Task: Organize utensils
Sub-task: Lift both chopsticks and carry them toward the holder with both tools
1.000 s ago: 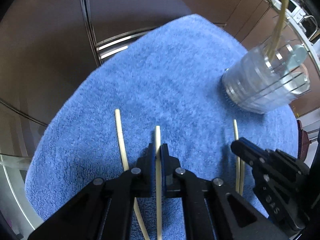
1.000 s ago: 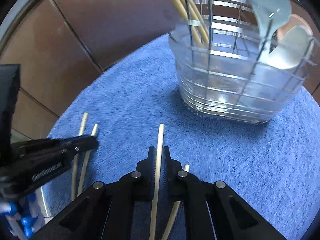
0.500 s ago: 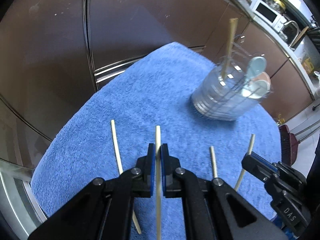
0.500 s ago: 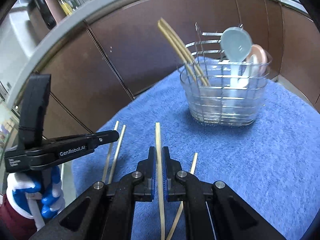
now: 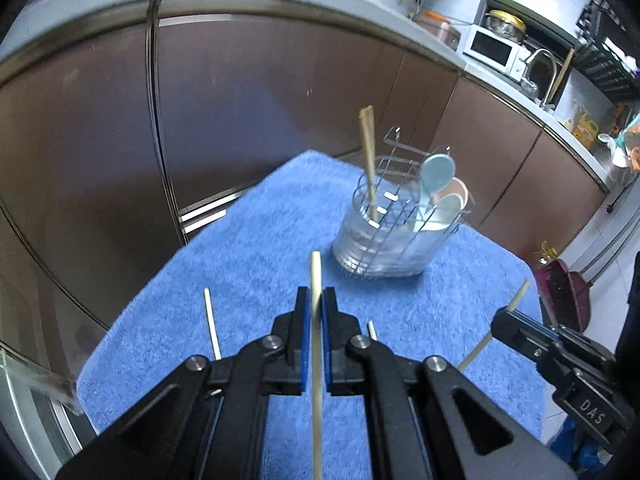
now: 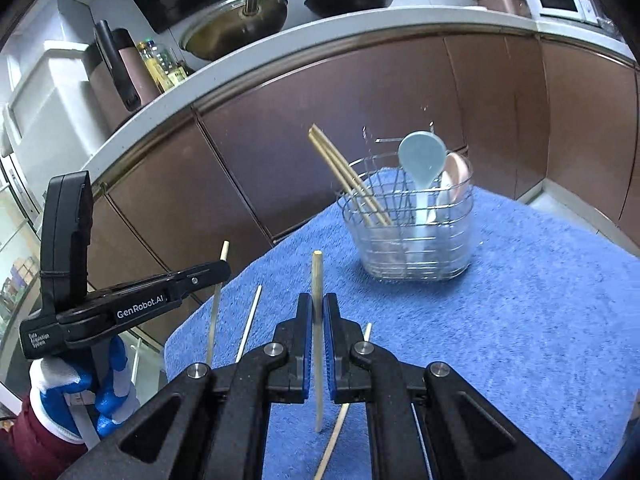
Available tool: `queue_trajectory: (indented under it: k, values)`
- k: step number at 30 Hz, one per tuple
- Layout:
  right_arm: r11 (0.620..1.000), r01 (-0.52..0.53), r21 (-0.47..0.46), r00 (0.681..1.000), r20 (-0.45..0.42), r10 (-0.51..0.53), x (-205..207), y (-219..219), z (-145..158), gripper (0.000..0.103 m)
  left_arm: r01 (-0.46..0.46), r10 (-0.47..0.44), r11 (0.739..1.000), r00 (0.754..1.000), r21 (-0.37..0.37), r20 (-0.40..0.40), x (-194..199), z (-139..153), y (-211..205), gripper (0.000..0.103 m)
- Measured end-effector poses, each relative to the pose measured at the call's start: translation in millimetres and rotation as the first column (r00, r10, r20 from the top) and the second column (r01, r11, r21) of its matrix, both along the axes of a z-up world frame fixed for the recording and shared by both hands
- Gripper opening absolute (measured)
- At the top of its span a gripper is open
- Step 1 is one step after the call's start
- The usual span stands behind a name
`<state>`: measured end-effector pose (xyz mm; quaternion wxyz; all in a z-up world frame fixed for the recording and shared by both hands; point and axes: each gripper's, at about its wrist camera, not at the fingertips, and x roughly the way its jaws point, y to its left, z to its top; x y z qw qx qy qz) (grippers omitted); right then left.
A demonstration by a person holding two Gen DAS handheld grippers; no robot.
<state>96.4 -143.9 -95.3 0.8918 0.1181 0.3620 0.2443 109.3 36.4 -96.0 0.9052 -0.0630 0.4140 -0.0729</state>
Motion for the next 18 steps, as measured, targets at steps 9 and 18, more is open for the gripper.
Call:
queue_trajectory:
  k: [9, 18]
  values:
    - [0.999, 0.046, -0.006, 0.998, 0.031, -0.046, -20.1, -18.9, 1.3, 0.006, -0.003, -0.013, 0.994, 0.990, 0.113, 0.143, -27.5, 14.8, -32.4, 0.005]
    - [0.997, 0.082, 0.004, 0.996, 0.032, -0.082, -30.7, -34.9, -1.9, 0.006, 0.007, -0.050, 0.983, 0.972, 0.183, 0.232, -42.5, 24.8, -56.1, 0.005]
